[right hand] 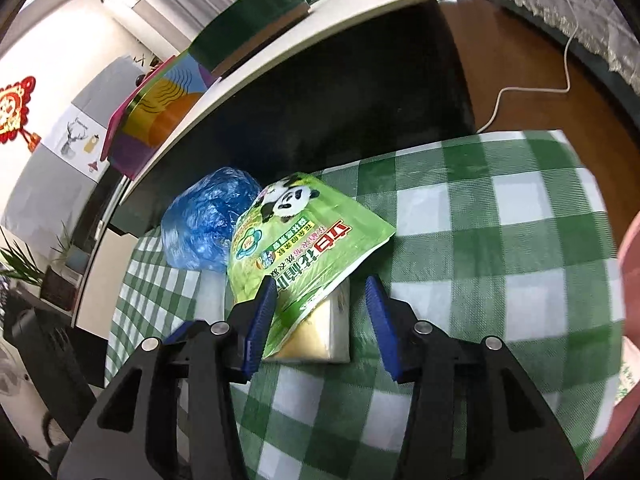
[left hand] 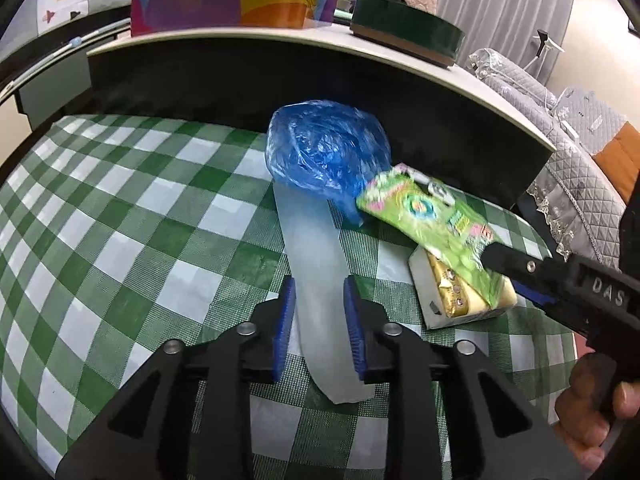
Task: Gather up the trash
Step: 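Grasp and lift the translucent strip with the left gripper while the right lifts the green panda bag, then carry the strip and the green panda bag over the pink bucket with both grippers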
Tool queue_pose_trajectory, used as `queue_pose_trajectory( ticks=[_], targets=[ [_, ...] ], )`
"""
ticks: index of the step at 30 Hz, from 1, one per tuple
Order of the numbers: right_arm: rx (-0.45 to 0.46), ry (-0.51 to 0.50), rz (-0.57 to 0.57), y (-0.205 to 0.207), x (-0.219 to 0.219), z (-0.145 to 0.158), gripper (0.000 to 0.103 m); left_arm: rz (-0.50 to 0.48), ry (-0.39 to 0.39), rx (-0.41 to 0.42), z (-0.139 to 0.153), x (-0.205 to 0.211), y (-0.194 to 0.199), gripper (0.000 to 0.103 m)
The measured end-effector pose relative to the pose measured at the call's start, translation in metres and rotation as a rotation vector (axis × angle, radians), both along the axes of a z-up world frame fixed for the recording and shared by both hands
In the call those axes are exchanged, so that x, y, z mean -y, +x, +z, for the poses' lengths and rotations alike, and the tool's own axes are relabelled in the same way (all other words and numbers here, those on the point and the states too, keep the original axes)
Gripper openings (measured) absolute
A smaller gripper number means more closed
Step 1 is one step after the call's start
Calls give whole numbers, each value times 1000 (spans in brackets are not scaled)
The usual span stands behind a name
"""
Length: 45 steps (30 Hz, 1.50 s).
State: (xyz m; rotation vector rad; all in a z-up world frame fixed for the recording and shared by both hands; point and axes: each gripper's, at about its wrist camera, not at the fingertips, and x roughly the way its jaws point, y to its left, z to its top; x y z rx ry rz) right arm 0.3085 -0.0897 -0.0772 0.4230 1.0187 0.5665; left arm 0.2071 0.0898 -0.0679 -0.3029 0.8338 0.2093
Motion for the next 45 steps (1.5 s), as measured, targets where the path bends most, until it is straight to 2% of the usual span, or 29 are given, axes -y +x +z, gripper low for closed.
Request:
queue_pose_trajectory(
  ticks=[2,4,6,8,10,11,12,16,22,32,45],
  targets=[
    [-1,13,-2,5,-1,-2,48,1,-2,-1,-1,-1,1,28],
    [0,23,-6,9,-3,-3,48,-1,6,1,0,0,3,37],
    [7,26,-13,12,-4,-4,48,-10,17,-2,0,3,6,41],
    [19,20,-21,12,-5,-3,44,-18,30,-10,-1,6,8,41],
    [36,14,-26,12,-5,-1,36,-19,41,-21,-2,7,10,41],
    [49,9,-28,12,-5,1,34,-19,43,-23,-2,7,11,40],
    [59,6,-29,12,-5,3,30,-15,47,-25,-2,8,11,35],
    [107,-3,-26,8,-3,16,19,-11,61,-17,0,9,9,25],
    [199,-17,2,-8,-1,43,10,-3,69,12,11,9,3,9],
    [349,-90,-7,-50,22,95,2,-24,78,85,46,28,-18,7],
    [440,-208,-84,-97,69,134,2,-108,98,173,86,71,-47,7]
  ],
)
